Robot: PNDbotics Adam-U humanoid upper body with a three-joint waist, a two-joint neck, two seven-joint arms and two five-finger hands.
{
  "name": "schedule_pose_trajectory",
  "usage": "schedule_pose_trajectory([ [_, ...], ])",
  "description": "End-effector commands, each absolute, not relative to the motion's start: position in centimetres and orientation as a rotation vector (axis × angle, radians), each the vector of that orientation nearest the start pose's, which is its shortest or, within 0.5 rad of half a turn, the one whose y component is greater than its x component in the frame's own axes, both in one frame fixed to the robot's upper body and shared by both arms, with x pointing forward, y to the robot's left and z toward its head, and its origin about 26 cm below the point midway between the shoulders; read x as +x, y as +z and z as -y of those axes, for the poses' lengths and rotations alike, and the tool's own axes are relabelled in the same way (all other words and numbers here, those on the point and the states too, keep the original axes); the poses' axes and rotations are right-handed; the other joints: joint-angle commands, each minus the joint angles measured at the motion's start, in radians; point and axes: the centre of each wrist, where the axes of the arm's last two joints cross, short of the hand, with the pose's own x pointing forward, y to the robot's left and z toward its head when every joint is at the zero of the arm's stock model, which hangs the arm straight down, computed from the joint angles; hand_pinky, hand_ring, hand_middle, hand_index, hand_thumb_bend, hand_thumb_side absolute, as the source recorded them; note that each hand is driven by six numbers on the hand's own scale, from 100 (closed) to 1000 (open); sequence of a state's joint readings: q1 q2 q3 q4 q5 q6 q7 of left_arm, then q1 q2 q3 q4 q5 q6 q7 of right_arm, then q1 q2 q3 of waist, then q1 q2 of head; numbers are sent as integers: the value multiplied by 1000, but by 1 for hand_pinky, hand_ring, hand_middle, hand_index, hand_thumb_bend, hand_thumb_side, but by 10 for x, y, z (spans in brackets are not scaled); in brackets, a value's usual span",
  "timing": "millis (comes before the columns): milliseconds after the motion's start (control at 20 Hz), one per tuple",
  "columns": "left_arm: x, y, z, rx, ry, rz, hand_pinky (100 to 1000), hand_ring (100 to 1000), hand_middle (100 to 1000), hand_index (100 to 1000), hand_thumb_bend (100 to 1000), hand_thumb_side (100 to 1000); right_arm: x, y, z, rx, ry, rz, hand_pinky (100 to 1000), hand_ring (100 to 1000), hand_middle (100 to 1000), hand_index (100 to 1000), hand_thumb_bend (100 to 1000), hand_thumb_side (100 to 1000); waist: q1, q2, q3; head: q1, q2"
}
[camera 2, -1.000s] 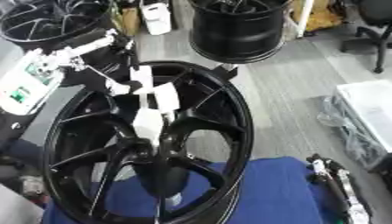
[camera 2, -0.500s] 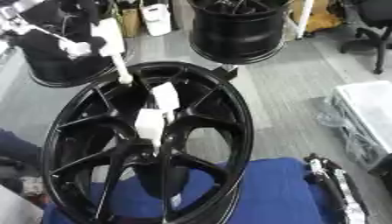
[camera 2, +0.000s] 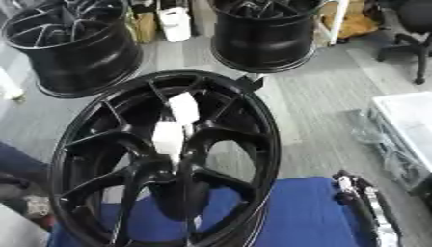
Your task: Pull the pin out of the wheel hub.
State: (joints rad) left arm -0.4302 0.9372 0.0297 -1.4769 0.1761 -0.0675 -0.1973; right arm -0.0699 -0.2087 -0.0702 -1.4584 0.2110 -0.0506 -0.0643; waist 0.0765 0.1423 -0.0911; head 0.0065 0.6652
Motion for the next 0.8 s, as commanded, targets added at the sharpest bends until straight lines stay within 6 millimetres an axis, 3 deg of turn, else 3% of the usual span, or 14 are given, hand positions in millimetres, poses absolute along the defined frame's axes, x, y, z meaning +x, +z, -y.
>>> schedule_pose_trajectory([
  [50,338,241,-460,632,-696,1744,606,436,419,617,228,143,293,-2,319,-441,239,1579,592,545,581,710,100,909,-5,-18,2,-4,-11],
  [200,335,201,-476,633,-712,1615,649,523,520,706,306,217,293,-3,318,-438,235,1577,592,545,581,710,100,911,-7,-18,2,-5,-10],
  [250,334,188,-479,622,-731,1581,670,572,579,748,442,365,293,-3,318,-436,235,1578,592,545,581,710,100,911,-8,-18,1,-4,-10],
  [350,334,166,-483,596,-765,1544,694,616,633,771,588,513,294,-3,317,-433,235,1580,592,545,581,710,100,910,-10,-17,-2,-3,-9],
  [450,334,150,-482,550,-772,1544,719,656,691,796,680,594,294,-3,316,-430,234,1581,592,545,581,710,100,912,-11,-16,-3,-4,-8],
  [650,333,129,-475,474,-688,1586,732,673,713,796,678,627,294,-3,315,-427,232,1584,592,545,581,710,100,910,-13,-14,-2,-4,-3],
  [800,329,119,-460,388,-538,1686,723,648,674,766,581,621,294,-2,315,-428,230,1588,592,545,581,710,100,908,-15,-12,3,-6,-1],
])
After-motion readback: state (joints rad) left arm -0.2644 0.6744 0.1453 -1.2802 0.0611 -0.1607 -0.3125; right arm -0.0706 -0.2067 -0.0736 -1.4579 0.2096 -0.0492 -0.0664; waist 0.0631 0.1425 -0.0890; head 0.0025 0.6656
